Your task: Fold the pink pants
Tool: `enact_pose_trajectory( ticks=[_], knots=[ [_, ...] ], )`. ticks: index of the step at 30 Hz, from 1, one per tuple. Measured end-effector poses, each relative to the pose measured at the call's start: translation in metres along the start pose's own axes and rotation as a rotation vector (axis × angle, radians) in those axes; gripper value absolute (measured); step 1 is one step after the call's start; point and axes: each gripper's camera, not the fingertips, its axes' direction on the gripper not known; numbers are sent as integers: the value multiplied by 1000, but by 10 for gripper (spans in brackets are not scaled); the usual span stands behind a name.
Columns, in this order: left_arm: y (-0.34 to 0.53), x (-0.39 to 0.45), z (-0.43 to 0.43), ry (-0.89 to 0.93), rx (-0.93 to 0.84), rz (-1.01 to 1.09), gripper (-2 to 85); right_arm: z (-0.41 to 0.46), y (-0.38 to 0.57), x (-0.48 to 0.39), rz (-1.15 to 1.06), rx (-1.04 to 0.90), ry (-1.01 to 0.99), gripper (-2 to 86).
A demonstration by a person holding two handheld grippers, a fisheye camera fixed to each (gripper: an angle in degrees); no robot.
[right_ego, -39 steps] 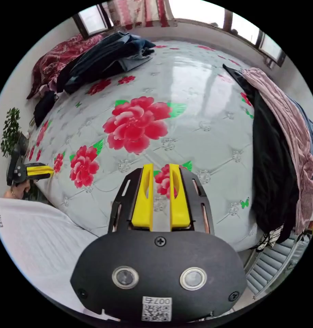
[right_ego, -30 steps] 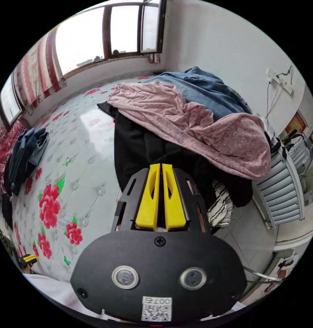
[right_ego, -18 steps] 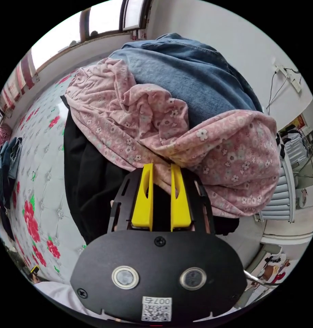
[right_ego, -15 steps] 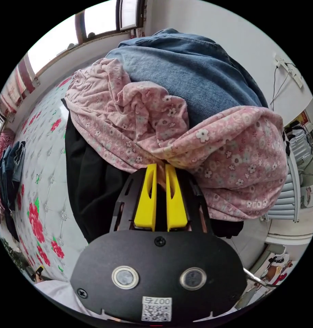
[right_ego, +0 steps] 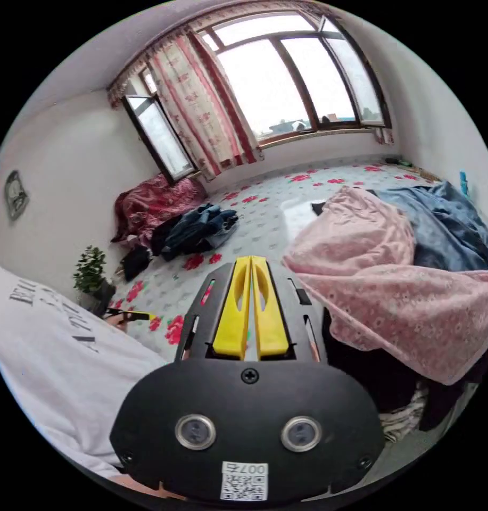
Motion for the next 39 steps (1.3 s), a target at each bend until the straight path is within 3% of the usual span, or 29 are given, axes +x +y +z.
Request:
enact_pose_trajectory(
  ticks=[2, 4, 9, 14, 21, 24, 30, 33, 37, 39],
  knots=[
    [1, 0, -18, 51, 71, 98, 52, 31, -2, -53, -70, 22, -467, -1],
    [6, -5, -33, 85, 123, 153, 59, 67, -4, -102, -164, -86, -561, 0],
    [34, -41, -54, 45, 135, 204, 55, 141, 9, -143, -210, -243, 16, 13],
    [81, -112, -50, 15, 38, 79, 50, 183, 17, -53, -55, -419, 423, 50],
    [110, -147, -52, 21, 20, -19, 49, 235, 51, 57, 139, -715, 534, 42],
    [104, -145, -55, 3, 38, 1, 49, 229, 55, 69, 215, -625, 569, 11],
    [87, -137, -50, 50, 68, 33, 62, 231, 34, 12, 66, -562, 98, -1],
    [78, -128, -44, 94, 62, 94, 85, 233, 24, -82, -156, -517, -183, -1],
    [73, -114, -55, 194, 108, 209, 108, 243, 29, -226, -536, -583, -734, 1],
    [76, -118, -63, 129, 122, 212, 108, 254, 41, -268, -752, -656, -664, 4]
  ],
)
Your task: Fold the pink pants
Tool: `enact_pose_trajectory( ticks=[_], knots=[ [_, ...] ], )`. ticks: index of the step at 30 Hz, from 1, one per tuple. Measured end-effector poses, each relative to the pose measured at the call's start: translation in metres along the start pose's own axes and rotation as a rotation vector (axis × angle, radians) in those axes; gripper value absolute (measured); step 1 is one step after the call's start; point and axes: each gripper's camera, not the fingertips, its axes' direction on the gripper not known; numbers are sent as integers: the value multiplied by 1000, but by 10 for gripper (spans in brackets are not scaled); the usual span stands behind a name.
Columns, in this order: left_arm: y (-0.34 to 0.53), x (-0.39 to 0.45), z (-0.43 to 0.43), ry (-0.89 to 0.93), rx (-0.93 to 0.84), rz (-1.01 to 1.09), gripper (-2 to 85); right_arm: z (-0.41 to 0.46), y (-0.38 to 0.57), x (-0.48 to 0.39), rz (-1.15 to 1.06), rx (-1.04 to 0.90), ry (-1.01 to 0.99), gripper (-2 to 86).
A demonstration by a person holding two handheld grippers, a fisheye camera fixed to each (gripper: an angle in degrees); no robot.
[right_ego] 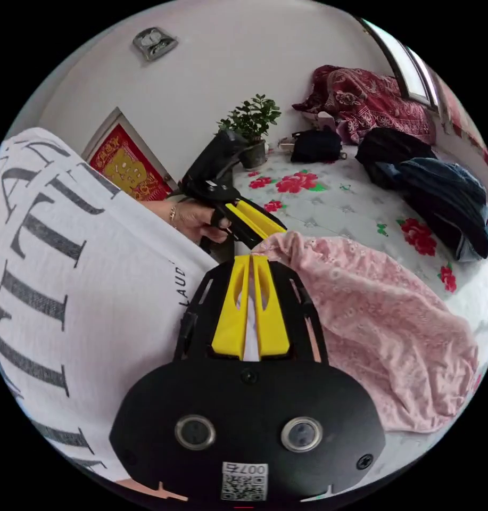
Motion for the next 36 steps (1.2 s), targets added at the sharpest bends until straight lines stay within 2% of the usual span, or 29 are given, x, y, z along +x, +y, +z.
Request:
enact_pose_trajectory(
  ticks=[1, 3, 7, 12, 15, 16, 18, 20, 24, 26, 27, 30, 32, 36],
  knots=[
    [5, -7, -5, -82, -10, -19, 108, 12, -8, -2, -15, -58, 79, 8],
    [16, -24, -11, -134, -30, -70, 111, 17, -8, 8, -4, -82, 104, 15],
    [45, -52, -37, -241, -39, -196, 112, -9, 17, 77, 279, 15, 199, 36],
    [39, -32, -43, -344, -39, -101, 114, -48, 51, 175, 620, 41, 483, 63],
    [15, -19, -13, -335, -74, -1, 127, -60, 61, 233, 754, -4, 623, 78],
    [6, -18, 10, -321, -137, 27, 131, -63, 63, 254, 801, -25, 656, 83],
    [-1, -21, 48, -349, -262, 59, 125, -62, 63, 282, 838, -56, 682, 89],
    [-1, -28, 77, -451, -351, 77, 104, -54, 60, 310, 872, -101, 694, 91],
    [-3, -45, 59, -360, -293, 29, 68, -18, 61, 339, 914, -225, 615, 77],
    [3, -63, 28, -332, -190, -54, 51, -7, 57, 327, 860, -260, 745, 33],
    [6, -69, 19, -337, -161, -90, 48, -6, 56, 324, 849, -273, 749, 27],
    [22, -96, -28, -357, -30, -263, 28, -36, 58, 288, 805, -78, 745, 6],
    [36, -112, -60, -366, 50, -356, 9, -84, 73, 245, 853, 171, 745, 1],
    [51, -117, -95, -381, 167, -390, -6, -157, 107, 153, 843, 515, 768, -2]
  ],
)
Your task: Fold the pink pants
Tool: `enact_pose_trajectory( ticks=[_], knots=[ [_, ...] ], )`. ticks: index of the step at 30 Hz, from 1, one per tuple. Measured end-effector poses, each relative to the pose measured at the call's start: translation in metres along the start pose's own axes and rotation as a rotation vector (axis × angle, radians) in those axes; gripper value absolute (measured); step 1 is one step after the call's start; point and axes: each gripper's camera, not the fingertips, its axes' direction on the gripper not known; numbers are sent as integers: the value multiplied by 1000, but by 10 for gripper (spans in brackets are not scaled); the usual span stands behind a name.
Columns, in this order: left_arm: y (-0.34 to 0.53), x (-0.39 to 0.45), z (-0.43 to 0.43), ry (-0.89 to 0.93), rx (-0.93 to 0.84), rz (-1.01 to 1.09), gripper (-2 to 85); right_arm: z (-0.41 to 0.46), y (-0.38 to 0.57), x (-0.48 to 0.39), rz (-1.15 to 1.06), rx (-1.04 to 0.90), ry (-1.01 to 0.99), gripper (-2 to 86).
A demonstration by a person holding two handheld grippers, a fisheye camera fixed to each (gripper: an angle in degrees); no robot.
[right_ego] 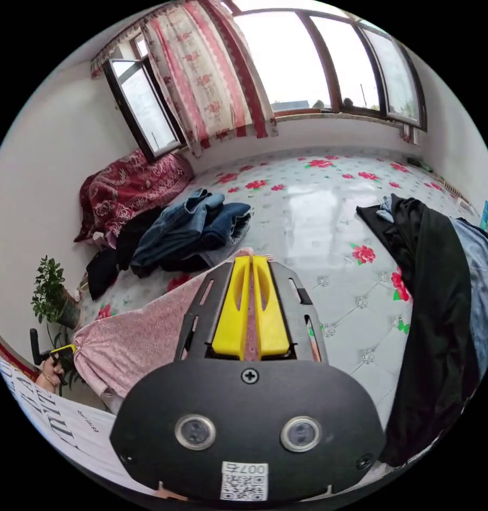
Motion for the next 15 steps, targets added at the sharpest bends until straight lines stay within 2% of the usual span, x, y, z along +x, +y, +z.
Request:
enact_pose_trajectory(
  ticks=[2, 8, 11, 15],
  knots=[
    [6, -4, -19, -4, 88, 1, -9, -77, 24, 5, 31, 157, 0, -3],
    [34, 4, -31, -36, 117, 98, -9, -215, 108, -6, 71, 402, -14, -3],
    [49, 11, -25, -70, 58, 177, -5, -259, 141, -20, 65, 465, 3, -3],
    [65, 2, -23, -167, 51, 155, 20, -296, 172, -29, 80, 518, 21, -3]
  ],
)
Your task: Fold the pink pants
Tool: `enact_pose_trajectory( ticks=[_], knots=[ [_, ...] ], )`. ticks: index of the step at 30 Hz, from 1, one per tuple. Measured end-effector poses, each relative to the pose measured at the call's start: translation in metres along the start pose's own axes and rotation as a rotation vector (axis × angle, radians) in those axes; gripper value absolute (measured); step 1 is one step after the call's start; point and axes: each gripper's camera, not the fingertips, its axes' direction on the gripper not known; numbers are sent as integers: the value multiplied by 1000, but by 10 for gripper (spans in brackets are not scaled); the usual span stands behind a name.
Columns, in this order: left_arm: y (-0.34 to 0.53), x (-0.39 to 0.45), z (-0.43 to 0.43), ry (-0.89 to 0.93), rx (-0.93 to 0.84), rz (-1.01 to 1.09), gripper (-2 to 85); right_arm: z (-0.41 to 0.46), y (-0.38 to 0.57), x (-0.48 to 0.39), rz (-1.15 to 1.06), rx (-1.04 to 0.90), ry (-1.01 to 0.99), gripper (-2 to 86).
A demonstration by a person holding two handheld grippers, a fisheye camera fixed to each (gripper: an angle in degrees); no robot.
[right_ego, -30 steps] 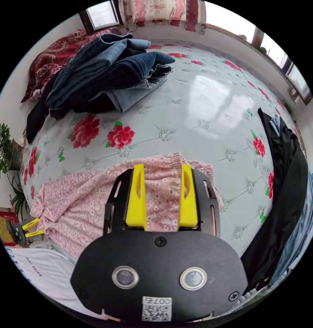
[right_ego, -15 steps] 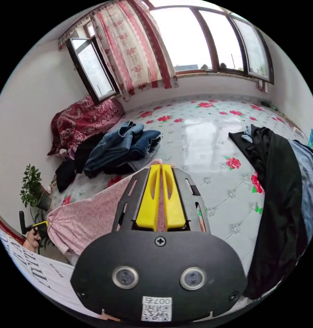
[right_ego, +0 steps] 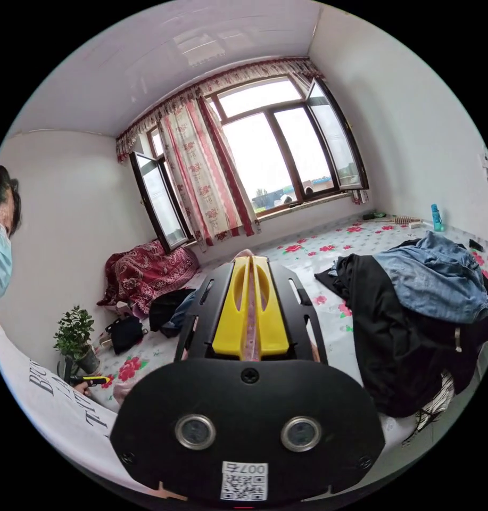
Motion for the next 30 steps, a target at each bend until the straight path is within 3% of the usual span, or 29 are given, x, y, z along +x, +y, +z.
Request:
enact_pose_trajectory(
  ticks=[4, 11, 14, 16, 18, 23, 27, 30],
  knots=[
    [23, -9, 8, 88, 1, 28, 84, -24, 30, 4, 68, -31, 67, -3],
    [63, 15, 85, 178, -196, 112, 147, -37, 100, 7, 251, -113, 123, -3],
    [58, 1, 100, 34, -194, 53, 31, -59, 100, -2, 253, -54, 123, -3],
    [44, -14, 98, 86, -187, 50, -1, -73, 94, -12, 222, -16, 138, -3],
    [31, -33, 78, 184, -102, 36, -6, -87, 90, -22, 200, 19, 146, -3],
    [29, -88, -4, 226, 147, -31, -9, -116, 90, -41, 209, 117, 155, -3],
    [49, -112, -58, 220, 326, -101, -10, -123, 90, -51, 235, 146, 152, -3],
    [65, -121, -120, 166, 573, -124, -10, -128, 83, -69, 196, 175, 169, -3]
  ],
)
